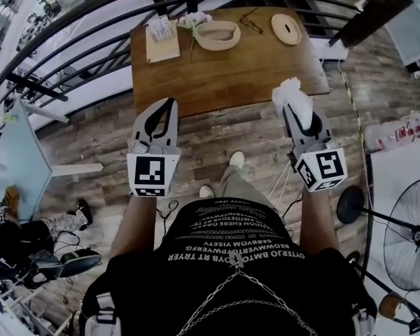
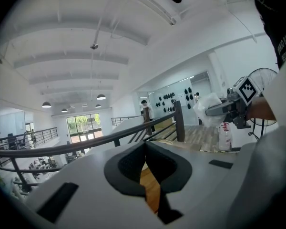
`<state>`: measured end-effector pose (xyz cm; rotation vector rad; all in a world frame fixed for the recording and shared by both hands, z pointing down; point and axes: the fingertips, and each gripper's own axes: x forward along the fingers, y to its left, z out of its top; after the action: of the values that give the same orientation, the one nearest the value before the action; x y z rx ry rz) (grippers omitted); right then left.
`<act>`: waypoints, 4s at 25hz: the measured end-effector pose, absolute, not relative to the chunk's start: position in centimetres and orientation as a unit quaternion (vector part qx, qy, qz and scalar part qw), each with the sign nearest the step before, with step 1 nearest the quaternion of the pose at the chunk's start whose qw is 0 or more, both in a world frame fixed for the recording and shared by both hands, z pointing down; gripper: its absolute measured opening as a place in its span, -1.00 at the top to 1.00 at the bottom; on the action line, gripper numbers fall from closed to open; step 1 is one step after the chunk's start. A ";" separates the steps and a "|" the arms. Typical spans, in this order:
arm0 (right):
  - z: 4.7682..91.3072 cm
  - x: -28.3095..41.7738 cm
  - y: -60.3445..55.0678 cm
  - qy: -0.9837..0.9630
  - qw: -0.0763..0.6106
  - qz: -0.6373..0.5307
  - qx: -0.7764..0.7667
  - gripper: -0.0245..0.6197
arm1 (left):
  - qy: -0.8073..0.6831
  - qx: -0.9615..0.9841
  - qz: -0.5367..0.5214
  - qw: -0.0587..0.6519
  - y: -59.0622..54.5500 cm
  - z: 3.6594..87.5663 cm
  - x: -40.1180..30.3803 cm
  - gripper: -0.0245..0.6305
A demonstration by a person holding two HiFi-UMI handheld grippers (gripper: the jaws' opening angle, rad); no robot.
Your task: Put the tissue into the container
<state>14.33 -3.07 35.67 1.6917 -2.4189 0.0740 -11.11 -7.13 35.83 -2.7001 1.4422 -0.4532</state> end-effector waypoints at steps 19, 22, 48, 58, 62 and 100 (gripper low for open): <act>36.6 17.8 -11.3 -0.826 0.096 0.035 0.555 0.57 | 0.474 -0.866 -0.158 0.015 -14.6 36.9 -7.7 0.85; 36.4 18.0 -12.4 -0.831 0.094 0.035 0.547 0.57 | 0.478 -0.863 -0.159 0.016 -15.5 36.6 -7.4 0.85; 34.5 25.5 -21.1 -0.856 0.065 0.018 0.513 0.57 | 0.523 -0.841 -0.134 0.023 -21.3 33.2 -0.5 0.85; 35.8 24.7 -22.1 -0.867 0.059 0.030 0.494 0.57 | 0.540 -0.827 -0.155 0.024 -21.2 33.8 -1.4 0.85; 35.8 24.3 -22.2 -0.869 0.059 0.033 0.491 0.57 | 0.539 -0.826 -0.163 0.019 -20.9 34.2 -1.7 0.85; 34.5 17.1 -34.7 -0.841 0.080 0.023 0.535 0.57 | 0.493 -0.858 -0.139 0.019 -36.6 34.1 -8.4 0.85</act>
<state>17.11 -34.66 34.52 1.5998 -2.5153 0.0681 -8.36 -36.55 34.12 -2.6648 1.5311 -0.4324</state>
